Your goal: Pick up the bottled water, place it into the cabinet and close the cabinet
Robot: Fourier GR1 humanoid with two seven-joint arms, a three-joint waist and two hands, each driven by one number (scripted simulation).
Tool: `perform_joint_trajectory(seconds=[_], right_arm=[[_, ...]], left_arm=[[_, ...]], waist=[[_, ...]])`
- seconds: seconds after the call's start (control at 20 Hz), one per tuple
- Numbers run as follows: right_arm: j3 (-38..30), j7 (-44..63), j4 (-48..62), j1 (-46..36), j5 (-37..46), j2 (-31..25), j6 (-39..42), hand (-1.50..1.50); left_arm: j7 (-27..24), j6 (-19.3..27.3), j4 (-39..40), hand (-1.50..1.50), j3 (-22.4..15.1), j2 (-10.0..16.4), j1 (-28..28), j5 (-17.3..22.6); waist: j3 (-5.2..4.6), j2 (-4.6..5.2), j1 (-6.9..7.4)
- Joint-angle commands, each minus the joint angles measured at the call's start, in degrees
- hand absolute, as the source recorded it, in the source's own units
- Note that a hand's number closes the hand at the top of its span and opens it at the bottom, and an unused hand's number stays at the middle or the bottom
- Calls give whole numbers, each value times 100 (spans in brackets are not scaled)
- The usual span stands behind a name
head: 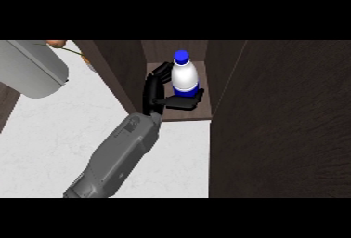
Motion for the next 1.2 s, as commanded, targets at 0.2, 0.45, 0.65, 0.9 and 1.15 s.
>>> perform_joint_trajectory(seconds=[0.2, 0.45, 0.65, 0.9, 1.15], right_arm=[[-434, 247, -280, -147, -853, -115, 95, -150], [-318, 166, -170, -253, -676, -30, 130, -150], [-538, 122, 88, -426, -871, -118, 214, -150], [-492, 363, -72, -631, -843, -143, 122, -150], [-222, 264, -58, -505, -625, -5, 166, -150]], left_arm=[[-116, 15, 1607, 150, 277, -1, -987, 60], [-187, 448, 2548, 150, 188, 0, -1406, -367], [-319, 696, 2901, 150, 631, 1, -1564, -106], [-535, 472, 3311, 150, 892, 213, -1846, -60], [-771, 452, 3671, -150, 740, 635, -1940, -339]], waist=[[-1, 41, -70], [-1, 68, -141], [-3, 101, -169], [-8, 163, -210], [-11, 188, -283]])
